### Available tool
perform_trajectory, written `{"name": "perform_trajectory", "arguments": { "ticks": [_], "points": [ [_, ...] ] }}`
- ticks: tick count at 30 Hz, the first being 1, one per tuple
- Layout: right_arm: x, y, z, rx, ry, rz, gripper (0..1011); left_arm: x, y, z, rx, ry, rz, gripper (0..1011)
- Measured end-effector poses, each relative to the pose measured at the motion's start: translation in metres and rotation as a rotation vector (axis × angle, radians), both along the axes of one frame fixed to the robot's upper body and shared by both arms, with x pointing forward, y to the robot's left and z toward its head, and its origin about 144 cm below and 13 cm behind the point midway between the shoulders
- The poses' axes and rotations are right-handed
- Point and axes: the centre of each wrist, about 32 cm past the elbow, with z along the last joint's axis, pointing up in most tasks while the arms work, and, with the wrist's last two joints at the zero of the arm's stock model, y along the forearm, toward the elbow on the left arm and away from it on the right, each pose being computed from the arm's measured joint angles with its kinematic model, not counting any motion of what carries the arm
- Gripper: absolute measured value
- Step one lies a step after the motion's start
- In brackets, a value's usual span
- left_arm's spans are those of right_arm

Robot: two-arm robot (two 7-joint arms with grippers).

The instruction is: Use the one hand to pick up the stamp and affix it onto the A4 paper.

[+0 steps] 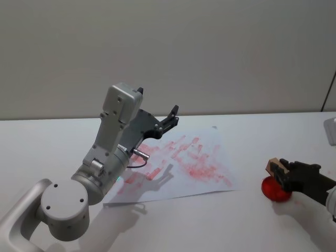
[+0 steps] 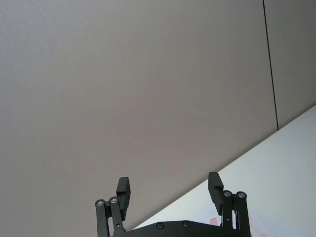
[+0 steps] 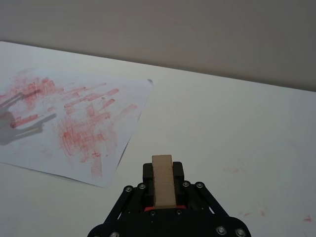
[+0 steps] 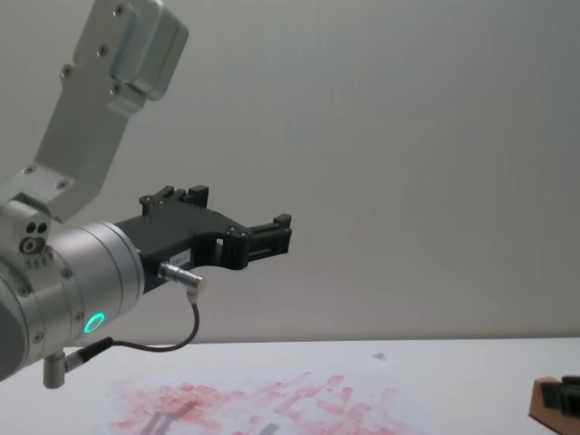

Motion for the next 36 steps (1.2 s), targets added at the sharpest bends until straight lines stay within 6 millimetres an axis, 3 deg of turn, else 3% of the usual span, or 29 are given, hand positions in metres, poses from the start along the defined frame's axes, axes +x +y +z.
{"name": "perform_trajectory", "arguments": {
  "ticks": [21,24,25,28,31,36],
  "points": [
    [0.001,0.0032,-0.0013,-0.023,0.055,0.007,213,0.0,0.0,0.0,0.0,0.0,0.0,1001],
    [0.0011,0.0034,-0.0013,-0.025,0.058,0.008,250,0.0,0.0,0.0,0.0,0.0,0.0,1001],
    [0.0012,0.0035,-0.0013,-0.026,0.059,0.008,315,0.0,0.0,0.0,0.0,0.0,0.0,1001],
    [0.0013,0.0036,-0.0013,-0.027,0.062,0.008,375,0.0,0.0,0.0,0.0,0.0,0.0,1001],
    [0.0014,0.0037,-0.0014,-0.028,0.064,0.008,521,0.0,0.0,0.0,0.0,0.0,0.0,1001],
    [0.0014,0.0039,-0.0015,-0.029,0.066,0.009,664,0.0,0.0,0.0,0.0,0.0,0.0,1001]
  ]
}}
